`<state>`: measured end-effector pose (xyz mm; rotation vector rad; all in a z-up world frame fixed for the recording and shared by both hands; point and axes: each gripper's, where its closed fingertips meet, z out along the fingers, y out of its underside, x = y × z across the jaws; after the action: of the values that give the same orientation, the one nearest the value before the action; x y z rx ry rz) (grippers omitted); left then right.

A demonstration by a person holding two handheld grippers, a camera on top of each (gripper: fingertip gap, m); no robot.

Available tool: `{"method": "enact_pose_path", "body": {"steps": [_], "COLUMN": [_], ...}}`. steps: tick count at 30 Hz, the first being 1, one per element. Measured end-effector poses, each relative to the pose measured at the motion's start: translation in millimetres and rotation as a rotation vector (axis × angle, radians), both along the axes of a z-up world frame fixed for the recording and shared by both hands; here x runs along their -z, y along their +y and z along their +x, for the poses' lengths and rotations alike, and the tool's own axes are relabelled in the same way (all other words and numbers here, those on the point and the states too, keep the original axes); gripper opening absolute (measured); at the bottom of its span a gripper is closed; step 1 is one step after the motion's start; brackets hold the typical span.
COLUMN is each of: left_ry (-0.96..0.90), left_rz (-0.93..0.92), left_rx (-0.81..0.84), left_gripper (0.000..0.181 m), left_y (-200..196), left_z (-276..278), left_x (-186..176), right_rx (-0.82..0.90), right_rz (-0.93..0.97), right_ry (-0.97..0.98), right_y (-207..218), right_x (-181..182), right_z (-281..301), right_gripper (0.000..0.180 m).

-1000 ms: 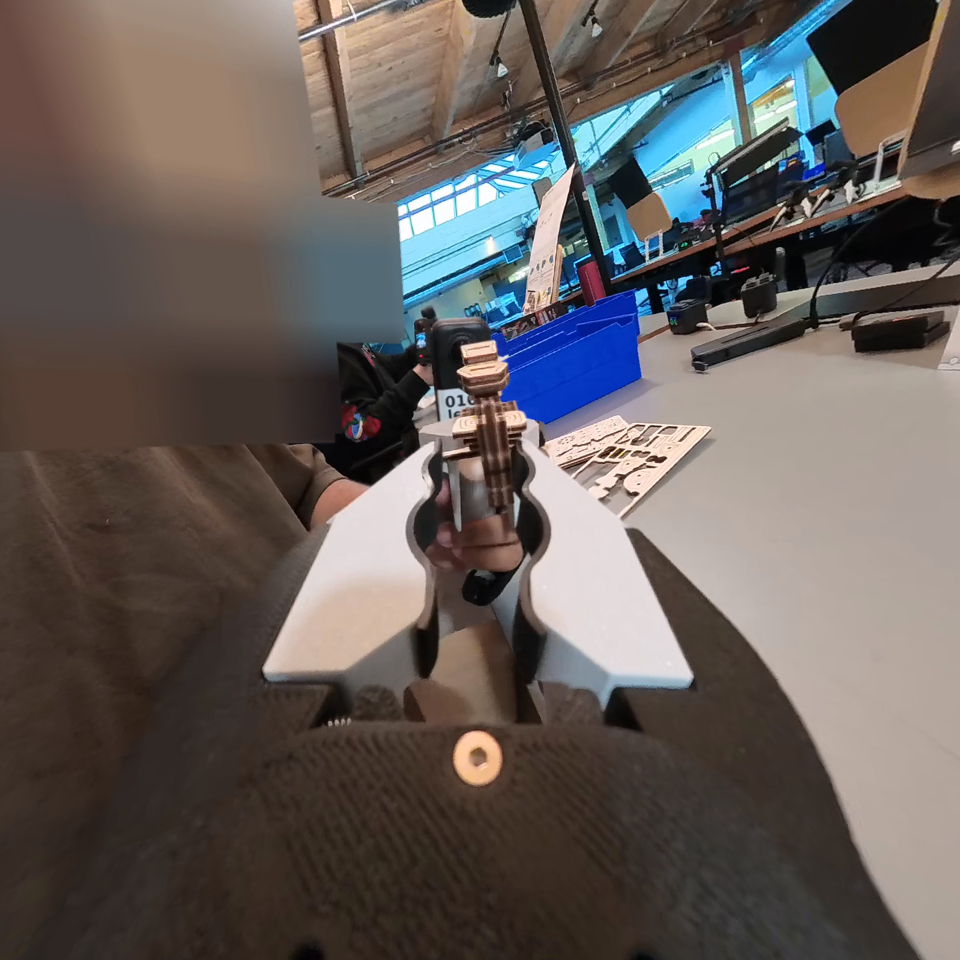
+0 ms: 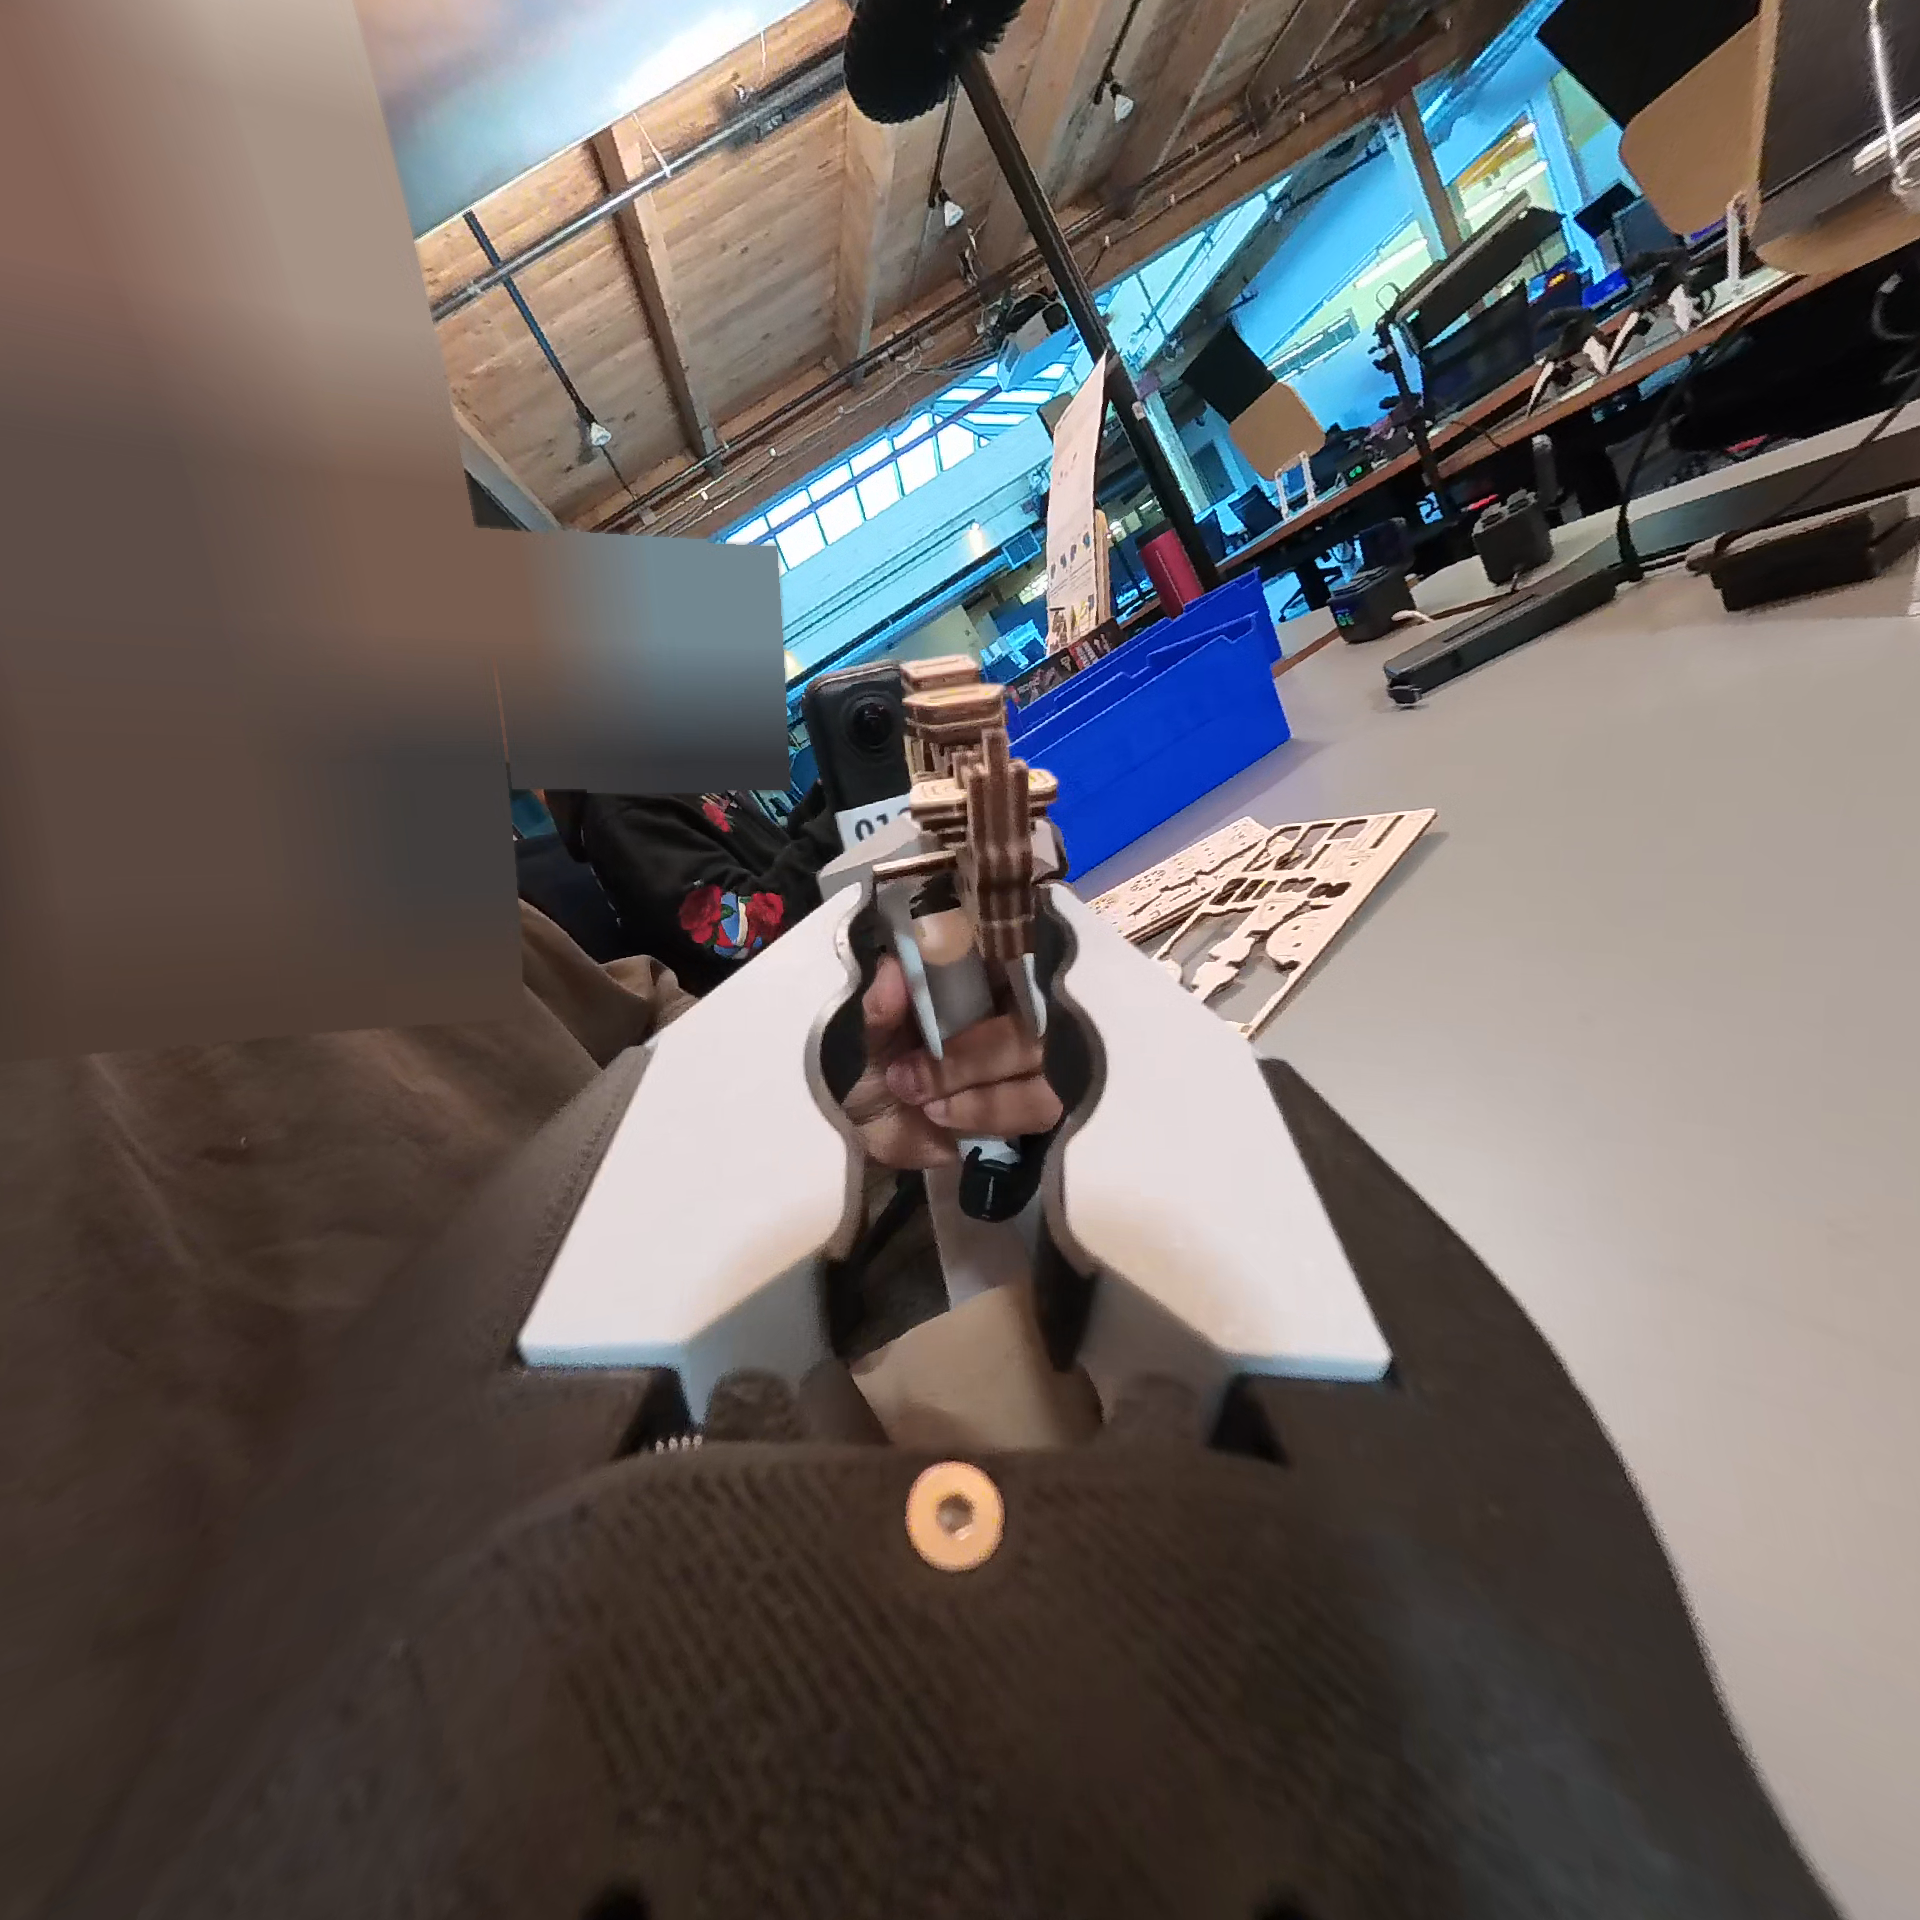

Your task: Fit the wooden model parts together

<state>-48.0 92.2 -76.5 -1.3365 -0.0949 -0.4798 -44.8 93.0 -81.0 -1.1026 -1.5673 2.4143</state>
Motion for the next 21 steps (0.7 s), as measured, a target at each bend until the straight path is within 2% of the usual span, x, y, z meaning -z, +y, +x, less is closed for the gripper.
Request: {"method": "enact_pose_path", "body": {"steps": [11,21], "left_ry": [0.003,0.071], "left_rz": [-0.007,-0.033], "left_rx": [-0.003,-0.011], "left_gripper": [0.007,0.007], "left_y": [1.1,4.1], "left_z": [0.1,7.1], "left_x": [2.3,7.3], "right_rx": [-0.012,-0.046], "right_rz": [-0.027,-0.041], "right_ry": [-0.016,-0.019], "right_y": [1.0,-0.8], "right_x": [0.6,-0.9], "right_z": [-0.3,3.5], "right_gripper": [0.032,0.026]}}
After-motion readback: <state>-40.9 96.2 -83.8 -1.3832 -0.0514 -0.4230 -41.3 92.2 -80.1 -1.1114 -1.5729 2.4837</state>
